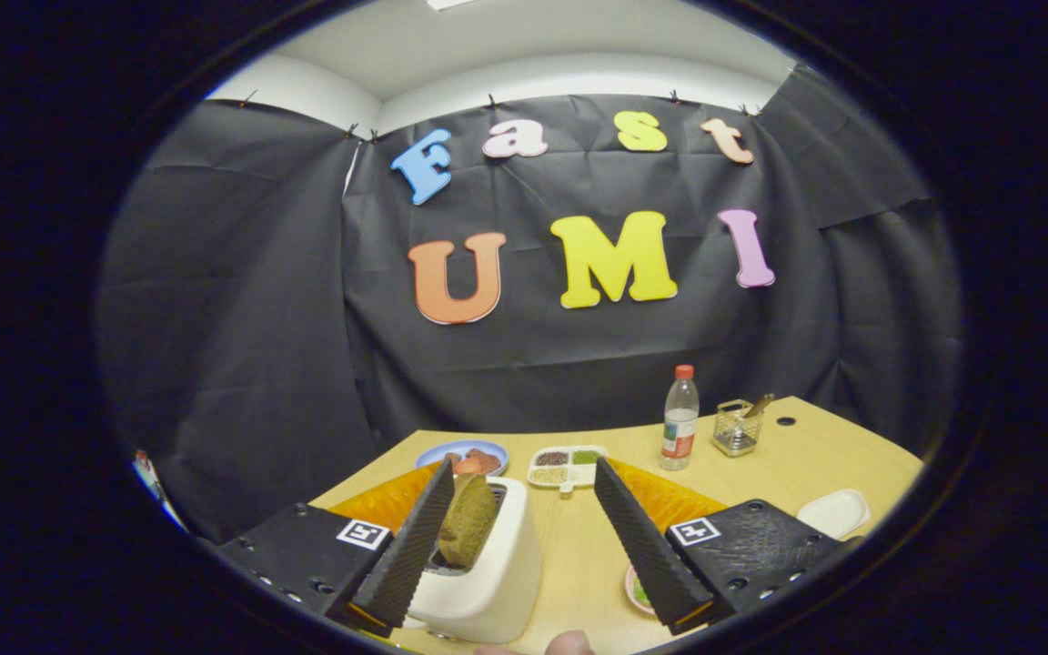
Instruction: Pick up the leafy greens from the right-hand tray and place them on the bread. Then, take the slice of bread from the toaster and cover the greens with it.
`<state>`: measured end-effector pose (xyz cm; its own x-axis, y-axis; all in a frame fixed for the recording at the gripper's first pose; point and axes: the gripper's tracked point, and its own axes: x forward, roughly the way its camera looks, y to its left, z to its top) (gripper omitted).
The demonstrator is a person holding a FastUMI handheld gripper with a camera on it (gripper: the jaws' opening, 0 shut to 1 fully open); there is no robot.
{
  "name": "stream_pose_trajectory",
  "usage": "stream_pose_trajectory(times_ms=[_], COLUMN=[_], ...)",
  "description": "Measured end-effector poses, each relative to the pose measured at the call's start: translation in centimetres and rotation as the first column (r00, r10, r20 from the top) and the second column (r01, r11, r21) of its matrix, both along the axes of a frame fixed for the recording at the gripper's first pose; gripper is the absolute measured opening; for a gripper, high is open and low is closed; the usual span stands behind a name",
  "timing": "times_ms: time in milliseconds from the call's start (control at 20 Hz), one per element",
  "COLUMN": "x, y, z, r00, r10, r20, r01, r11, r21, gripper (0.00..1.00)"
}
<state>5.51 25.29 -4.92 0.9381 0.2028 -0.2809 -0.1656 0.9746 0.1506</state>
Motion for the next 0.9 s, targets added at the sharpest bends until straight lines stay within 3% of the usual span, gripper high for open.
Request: stream_pose_trajectory(times_ms=[350, 600, 900], x=[1.8, 3.0, 3.2], y=[3.7, 4.2, 4.9], z=[-3.9, -6.4, -6.8], r00=[0.995, 0.982, 0.976], r10=[-0.017, -0.023, -0.003], r20=[-0.099, -0.188, -0.216], r01=[0.01, 0.012, -0.004], r11=[0.998, 0.998, 0.999], r21=[-0.067, -0.062, -0.032], gripper=[0.95, 0.8, 0.24])
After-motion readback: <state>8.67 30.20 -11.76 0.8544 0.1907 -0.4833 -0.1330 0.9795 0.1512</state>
